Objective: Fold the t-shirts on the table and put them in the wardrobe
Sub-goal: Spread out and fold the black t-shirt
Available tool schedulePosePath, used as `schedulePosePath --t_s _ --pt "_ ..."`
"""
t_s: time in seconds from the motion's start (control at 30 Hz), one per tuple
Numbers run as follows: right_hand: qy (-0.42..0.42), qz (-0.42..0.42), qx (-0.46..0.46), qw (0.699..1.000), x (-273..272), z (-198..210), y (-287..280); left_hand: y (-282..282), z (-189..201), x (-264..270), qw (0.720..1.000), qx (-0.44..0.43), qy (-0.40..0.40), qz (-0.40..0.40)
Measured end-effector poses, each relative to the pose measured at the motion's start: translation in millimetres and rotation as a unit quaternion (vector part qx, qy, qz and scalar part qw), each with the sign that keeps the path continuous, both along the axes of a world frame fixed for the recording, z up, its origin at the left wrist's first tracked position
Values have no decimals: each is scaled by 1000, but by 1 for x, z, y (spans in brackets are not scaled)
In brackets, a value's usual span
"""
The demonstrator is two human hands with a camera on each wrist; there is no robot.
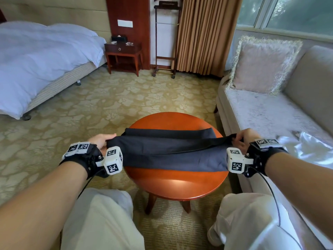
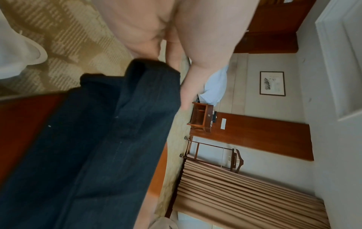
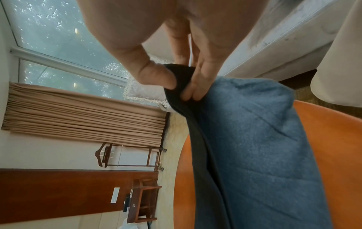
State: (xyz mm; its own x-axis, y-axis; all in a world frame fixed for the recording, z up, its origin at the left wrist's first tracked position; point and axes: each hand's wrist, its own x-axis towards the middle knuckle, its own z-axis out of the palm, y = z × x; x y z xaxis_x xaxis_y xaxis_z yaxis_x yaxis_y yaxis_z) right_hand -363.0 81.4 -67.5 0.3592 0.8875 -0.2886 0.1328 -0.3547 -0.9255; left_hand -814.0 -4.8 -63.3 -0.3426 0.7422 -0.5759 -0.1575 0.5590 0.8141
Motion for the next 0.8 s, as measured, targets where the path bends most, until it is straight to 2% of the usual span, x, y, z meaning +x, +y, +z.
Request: schedulePosePath --t_s 0.03,0.2,0.3,0.4,0.57,0.67,0.73,0.8 --pt "17 -1 -27 1000 0 -2 8 7 -3 -1 1000 -8 -3 3" --pt "-44 49 -124 990 3 -24 51 41 -12 -7 1000 -23 10 9" --pt "5 57 -119 991 24 -59 92 65 -18 -8 999 -32 5 15" --pt "27 47 -122 991 9 -52 93 83 -27 -7 999 -29 -14 34" --pt "-31 50 -129 990 -3 -53 105 96 -53 -15 990 -6 -95 100" --pt "-94 67 -148 982 -9 -60 117 104 -70 -22 986 42 -72 146" --pt "-161 72 -170 970 -16 -67 121 103 -68 -19 985 57 -78 143" --pt "-147 27 -182 972 -20 -76 124 104 -74 -20 992 62 -45 97"
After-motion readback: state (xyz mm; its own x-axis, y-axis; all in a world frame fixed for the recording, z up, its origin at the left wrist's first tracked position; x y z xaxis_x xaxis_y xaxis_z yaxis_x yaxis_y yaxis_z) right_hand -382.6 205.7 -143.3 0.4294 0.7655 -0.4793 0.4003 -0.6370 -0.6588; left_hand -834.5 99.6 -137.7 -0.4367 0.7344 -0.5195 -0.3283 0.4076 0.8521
